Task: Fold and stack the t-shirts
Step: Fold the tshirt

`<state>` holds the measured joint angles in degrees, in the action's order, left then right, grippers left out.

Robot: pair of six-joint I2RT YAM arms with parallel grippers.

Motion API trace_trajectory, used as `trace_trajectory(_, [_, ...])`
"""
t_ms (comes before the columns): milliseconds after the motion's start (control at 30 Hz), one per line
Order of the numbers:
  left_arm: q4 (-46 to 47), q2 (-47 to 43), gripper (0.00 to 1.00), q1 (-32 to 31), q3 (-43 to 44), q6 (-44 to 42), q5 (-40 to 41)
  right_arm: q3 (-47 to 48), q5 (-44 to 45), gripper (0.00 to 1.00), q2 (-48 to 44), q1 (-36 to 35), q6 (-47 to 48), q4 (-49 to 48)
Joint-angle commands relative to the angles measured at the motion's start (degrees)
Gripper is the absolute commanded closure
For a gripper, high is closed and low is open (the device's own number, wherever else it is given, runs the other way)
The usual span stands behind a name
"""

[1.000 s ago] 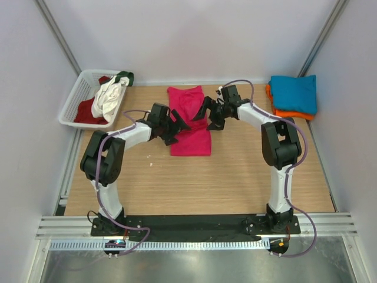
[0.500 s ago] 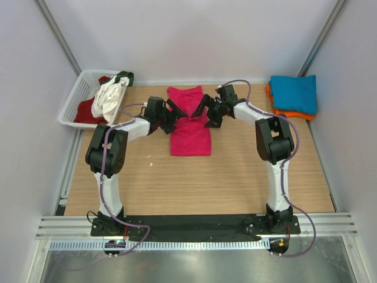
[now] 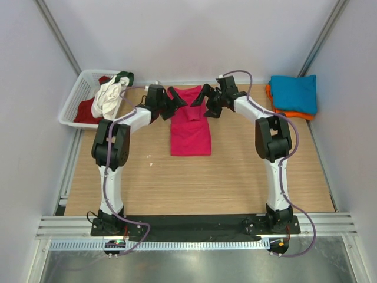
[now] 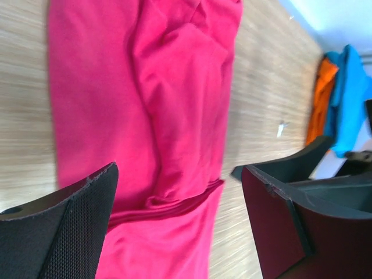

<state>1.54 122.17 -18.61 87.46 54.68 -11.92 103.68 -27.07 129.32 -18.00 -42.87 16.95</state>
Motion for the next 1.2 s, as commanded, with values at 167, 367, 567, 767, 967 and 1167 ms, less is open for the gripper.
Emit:
trace_trajectory(167, [-15.9,-18.4,0.12,-0.5,-7.6,-12.3,5.1,-1.4,6.2,0.01,-8.8,0.4,13.4,14.1])
trace_trajectory(367, [-20.7,-26.5,0.17,-3.9,-22.4,-8.4,5.7,-19.3,9.6,0.03,-18.8,0.1,15.9,17.4])
trace_trajectory(567, [-19.3,-27.5,0.27,-6.0,-28.7,-5.3,4.4,-30.8,8.9,0.13,-23.9,-2.5,13.5,12.9])
trace_trajectory(767, [-16.0,-27.1,0.32,-6.5,-32.2,-5.2,5.2,-37.1,8.3,0.24,-24.8,-4.1,12.3,8.3])
trace_trajectory(967, [-13.2,-24.1,0.41,-6.6,-32.6,-6.0,5.1,-36.8,8.2,0.35,-22.7,-6.2,12.3,6.6])
trace_trajectory(1167, [-11.7,-22.2,0.55,-6.5,-33.0,-6.5,5.9,-36.6,9.5,0.53,-21.6,-6.6,12.2,6.2])
